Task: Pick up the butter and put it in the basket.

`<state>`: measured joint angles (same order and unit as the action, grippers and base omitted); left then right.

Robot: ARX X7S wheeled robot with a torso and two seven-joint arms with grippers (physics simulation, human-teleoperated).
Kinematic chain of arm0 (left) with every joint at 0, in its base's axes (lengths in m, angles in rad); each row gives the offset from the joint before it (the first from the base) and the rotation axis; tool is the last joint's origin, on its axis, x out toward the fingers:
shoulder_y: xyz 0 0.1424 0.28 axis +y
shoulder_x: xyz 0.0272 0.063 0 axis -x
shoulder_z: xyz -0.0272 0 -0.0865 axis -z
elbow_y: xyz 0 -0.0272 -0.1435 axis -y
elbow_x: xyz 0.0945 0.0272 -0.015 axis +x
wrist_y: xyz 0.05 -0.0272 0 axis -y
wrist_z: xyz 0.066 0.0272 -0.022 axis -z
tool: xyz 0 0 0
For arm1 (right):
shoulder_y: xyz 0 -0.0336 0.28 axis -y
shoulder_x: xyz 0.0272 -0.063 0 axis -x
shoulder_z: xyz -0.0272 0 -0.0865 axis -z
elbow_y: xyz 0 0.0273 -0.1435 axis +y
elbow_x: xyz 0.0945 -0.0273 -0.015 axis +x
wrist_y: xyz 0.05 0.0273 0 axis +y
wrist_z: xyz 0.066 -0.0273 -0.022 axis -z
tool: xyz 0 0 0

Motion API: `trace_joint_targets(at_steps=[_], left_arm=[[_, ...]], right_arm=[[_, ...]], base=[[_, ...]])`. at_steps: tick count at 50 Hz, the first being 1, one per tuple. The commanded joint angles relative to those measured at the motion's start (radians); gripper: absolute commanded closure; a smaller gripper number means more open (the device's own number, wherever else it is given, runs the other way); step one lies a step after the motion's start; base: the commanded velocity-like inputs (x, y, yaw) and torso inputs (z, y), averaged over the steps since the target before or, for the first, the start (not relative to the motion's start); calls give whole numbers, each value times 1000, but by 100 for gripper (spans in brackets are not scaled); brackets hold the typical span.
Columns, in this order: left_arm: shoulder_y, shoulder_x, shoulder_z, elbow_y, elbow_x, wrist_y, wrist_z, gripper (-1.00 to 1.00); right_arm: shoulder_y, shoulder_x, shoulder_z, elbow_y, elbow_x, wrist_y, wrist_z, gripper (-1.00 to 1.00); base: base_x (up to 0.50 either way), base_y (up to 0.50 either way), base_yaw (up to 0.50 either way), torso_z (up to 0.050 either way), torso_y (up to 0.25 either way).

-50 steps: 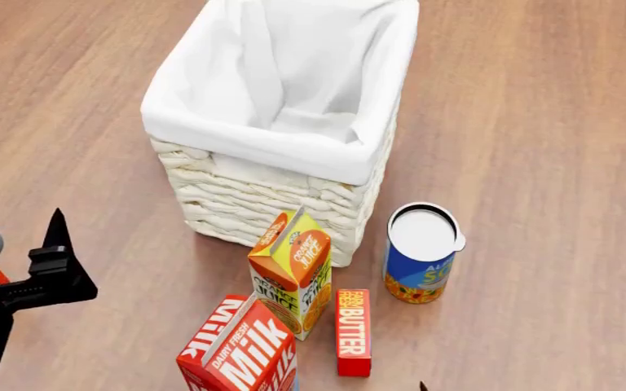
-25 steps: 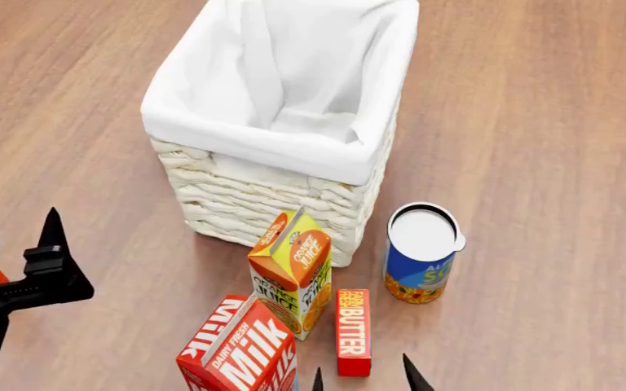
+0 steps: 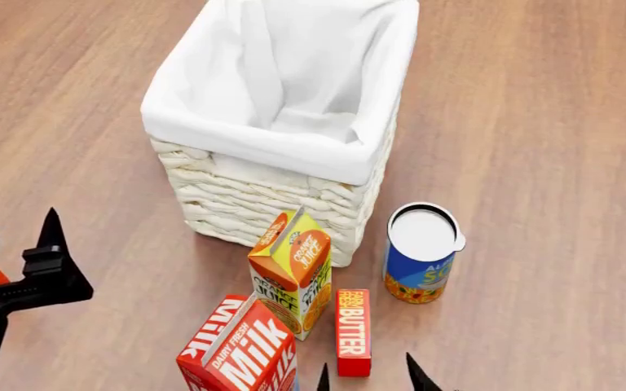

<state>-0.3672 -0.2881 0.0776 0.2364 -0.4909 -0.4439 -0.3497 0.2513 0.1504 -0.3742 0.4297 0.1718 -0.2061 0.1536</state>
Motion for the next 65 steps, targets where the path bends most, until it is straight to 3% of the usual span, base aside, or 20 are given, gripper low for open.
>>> trace_joint_targets(at_steps=[1, 29, 65], left_arm=[[0, 0, 6, -2, -1, 0, -5, -100], [13, -11, 12, 26, -16, -7, -15, -100], [16, -18, 17, 40, -32, -10, -29, -100]], right_arm=[[27, 0, -8, 25, 15, 29, -11, -100], [109, -25, -24, 142, 26, -19, -25, -100], [157, -24, -35, 197, 65, 51, -23, -100]], base=[[0, 0, 0, 0, 0], [0, 0, 0, 0, 0], [0, 0, 0, 0, 0]])
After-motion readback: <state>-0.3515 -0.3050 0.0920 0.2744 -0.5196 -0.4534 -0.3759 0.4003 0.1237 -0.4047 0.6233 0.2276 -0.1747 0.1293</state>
